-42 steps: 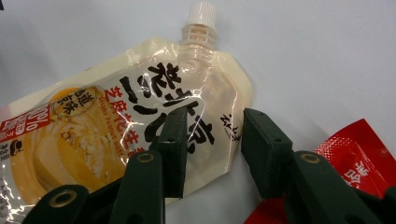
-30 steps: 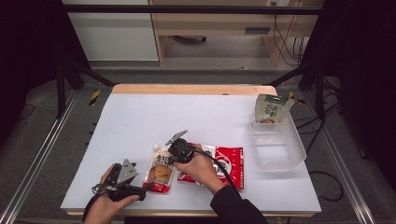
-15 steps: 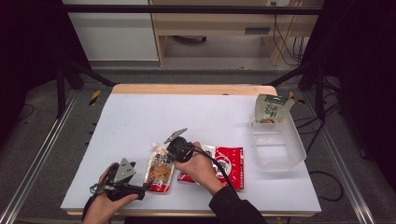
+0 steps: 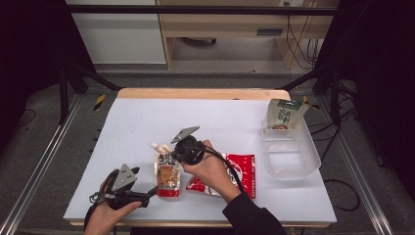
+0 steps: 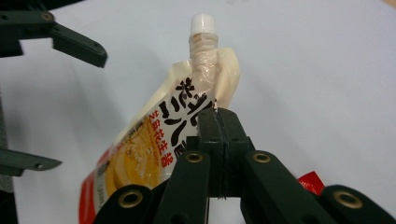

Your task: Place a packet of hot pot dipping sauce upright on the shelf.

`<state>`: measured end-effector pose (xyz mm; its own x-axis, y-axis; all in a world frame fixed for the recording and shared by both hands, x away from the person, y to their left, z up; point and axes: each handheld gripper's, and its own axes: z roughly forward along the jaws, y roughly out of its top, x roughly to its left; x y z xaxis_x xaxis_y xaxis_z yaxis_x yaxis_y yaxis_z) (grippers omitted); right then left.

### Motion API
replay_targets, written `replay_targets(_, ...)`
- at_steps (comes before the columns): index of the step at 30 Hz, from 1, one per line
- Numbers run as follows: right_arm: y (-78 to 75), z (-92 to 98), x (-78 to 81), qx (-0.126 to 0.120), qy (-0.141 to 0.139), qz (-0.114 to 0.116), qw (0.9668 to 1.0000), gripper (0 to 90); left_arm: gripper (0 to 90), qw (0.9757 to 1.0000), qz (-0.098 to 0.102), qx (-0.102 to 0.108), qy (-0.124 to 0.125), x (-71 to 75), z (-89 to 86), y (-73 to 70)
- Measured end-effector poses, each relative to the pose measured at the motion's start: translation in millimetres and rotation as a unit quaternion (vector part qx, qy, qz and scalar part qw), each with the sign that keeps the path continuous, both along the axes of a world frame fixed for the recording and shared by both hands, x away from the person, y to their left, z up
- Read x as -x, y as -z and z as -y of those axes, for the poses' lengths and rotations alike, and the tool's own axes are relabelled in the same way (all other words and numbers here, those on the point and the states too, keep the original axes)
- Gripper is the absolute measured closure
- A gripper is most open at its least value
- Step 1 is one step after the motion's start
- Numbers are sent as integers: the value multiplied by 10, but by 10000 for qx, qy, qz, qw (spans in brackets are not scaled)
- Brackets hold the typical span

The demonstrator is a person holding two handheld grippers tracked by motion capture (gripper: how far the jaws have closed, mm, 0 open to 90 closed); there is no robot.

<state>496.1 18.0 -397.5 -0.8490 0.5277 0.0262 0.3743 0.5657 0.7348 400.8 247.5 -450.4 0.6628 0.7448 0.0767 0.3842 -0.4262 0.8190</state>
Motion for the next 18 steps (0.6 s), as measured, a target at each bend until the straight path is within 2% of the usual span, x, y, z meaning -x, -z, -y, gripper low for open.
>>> replay_targets(1,-55,-2,23,-3,-90,86,9999,900,79,10000,11,32,-16,0,-16,-10)
replay_targets(6,-169,-20,84,-107,-245,187,9995,900,85,9999,63,136,-79,3,-68,-63)
replay_targets(10,-231,-26,110,-158,-347,186,9991,900,91,9996,152,200,-115,2,-103,-124)
replay_targets(15,-366,-23,151,-283,-551,289,9977,900,99,9991,286,270,-138,-42,-129,-274)
replay_targets(18,-439,-4,158,-271,-605,377,9971,900,101,9991,305,272,-105,-60,-124,-323)
